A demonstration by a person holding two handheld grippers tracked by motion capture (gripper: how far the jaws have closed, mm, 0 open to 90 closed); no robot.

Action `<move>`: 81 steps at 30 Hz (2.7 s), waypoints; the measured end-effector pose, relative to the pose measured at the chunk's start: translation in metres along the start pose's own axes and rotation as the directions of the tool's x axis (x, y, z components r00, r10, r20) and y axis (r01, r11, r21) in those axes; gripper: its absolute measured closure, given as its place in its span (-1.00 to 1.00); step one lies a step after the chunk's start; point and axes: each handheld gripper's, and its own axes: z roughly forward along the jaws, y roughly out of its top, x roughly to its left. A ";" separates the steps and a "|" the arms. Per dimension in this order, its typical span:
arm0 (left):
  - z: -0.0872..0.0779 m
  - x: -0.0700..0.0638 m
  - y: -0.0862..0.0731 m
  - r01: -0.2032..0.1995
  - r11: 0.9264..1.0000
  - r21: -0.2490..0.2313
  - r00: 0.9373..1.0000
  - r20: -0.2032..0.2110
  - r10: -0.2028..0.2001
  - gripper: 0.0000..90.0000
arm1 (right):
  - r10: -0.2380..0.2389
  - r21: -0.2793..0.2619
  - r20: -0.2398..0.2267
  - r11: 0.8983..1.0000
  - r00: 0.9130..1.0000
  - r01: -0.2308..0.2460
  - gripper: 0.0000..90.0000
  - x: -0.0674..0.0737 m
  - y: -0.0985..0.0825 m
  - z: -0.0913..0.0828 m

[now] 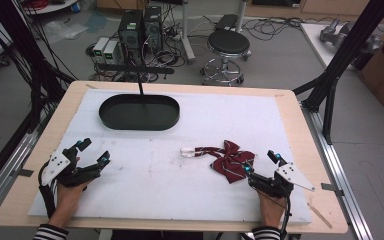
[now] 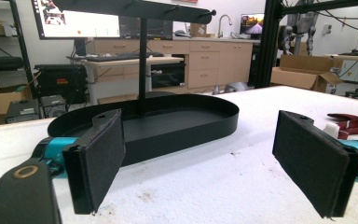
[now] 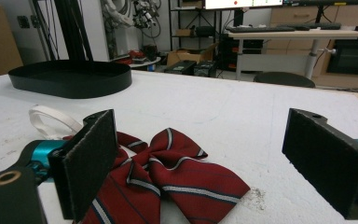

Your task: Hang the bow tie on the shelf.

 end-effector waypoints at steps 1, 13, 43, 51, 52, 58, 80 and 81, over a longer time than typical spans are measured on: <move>0.000 0.000 0.000 0.001 1.000 0.001 1.000 0.000 -0.001 -0.62 | 0.000 0.000 0.000 1.000 1.000 0.000 -0.79 0.000 0.000 0.000; 0.000 0.000 0.000 0.005 1.000 -0.002 1.000 -0.001 -0.005 -0.62 | 0.001 0.002 -0.001 1.000 1.000 -0.001 -0.79 0.000 0.000 0.000; 0.000 0.000 0.000 0.010 1.000 -0.004 1.000 -0.001 -0.010 -0.62 | -0.040 0.013 -0.068 0.999 0.997 0.041 -0.79 0.011 0.049 0.005; 0.000 0.000 0.000 0.007 1.000 -0.004 1.000 0.000 -0.007 -0.62 | -0.107 0.010 -0.114 0.994 0.988 0.109 -0.79 0.025 0.083 0.018; 0.000 0.000 0.000 0.007 1.000 -0.004 1.000 0.000 -0.007 -0.62 | -0.116 0.019 -0.126 0.993 0.985 0.119 -0.79 0.027 0.087 0.021; 0.000 0.001 0.000 0.011 1.000 -0.002 1.000 -0.001 -0.011 -0.63 | -0.189 0.061 -0.212 0.977 0.959 0.206 -0.79 0.044 0.108 0.043; 0.000 0.001 0.000 0.015 1.000 -0.002 1.000 -0.002 -0.015 -0.63 | -0.177 0.282 -0.485 0.895 0.856 0.345 -0.79 0.087 0.105 0.127; 0.000 0.001 0.000 0.017 1.000 -0.002 1.000 -0.003 -0.017 -0.63 | -0.174 0.289 -0.496 0.891 0.850 0.351 -0.79 0.089 0.105 0.132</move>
